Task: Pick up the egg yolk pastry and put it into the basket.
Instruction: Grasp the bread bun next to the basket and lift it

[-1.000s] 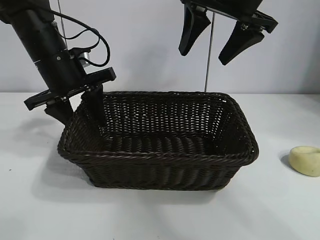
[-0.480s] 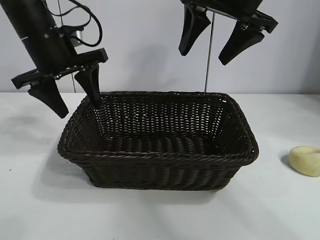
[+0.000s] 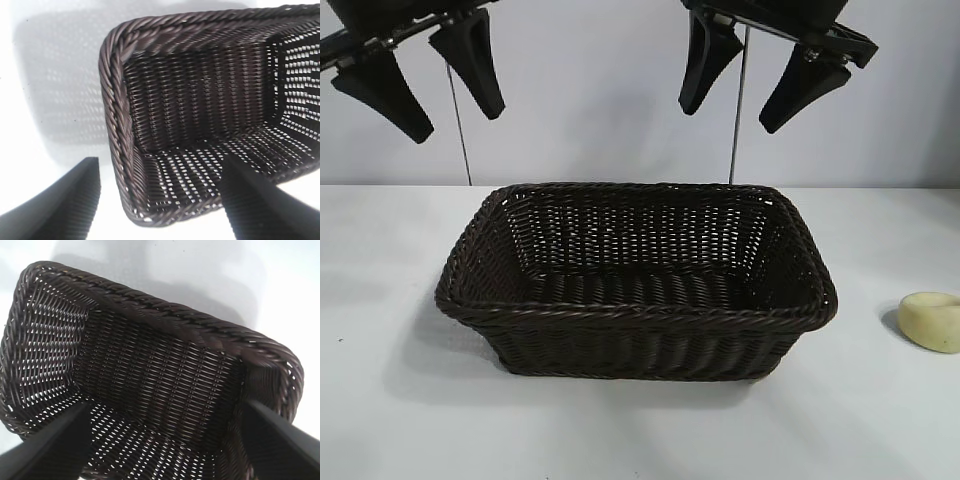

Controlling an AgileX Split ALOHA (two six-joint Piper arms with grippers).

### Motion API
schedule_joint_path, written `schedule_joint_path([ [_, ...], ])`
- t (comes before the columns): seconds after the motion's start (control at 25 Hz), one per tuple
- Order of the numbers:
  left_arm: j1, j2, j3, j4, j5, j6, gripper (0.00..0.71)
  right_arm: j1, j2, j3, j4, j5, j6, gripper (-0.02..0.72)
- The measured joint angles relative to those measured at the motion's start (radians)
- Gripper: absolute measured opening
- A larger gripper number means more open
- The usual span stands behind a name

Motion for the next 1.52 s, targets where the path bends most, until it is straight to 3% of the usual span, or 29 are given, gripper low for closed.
schedule_joint_path([
  [0.24,-0.001,0.001,0.007,-0.085,-0.068,0.02,0.498,0.0,0.0,0.0,0.0,0.001,0.0,0.59],
  [1.36,-0.001,0.046,0.008,-0.137,-0.102,0.021,0.498,0.0,0.0,0.0,0.0,0.001,0.0,0.59],
  [1.52,-0.001,0.046,0.008,-0.136,-0.102,0.021,0.498,0.0,0.0,0.0,-0.007,0.03,0.0,0.59],
])
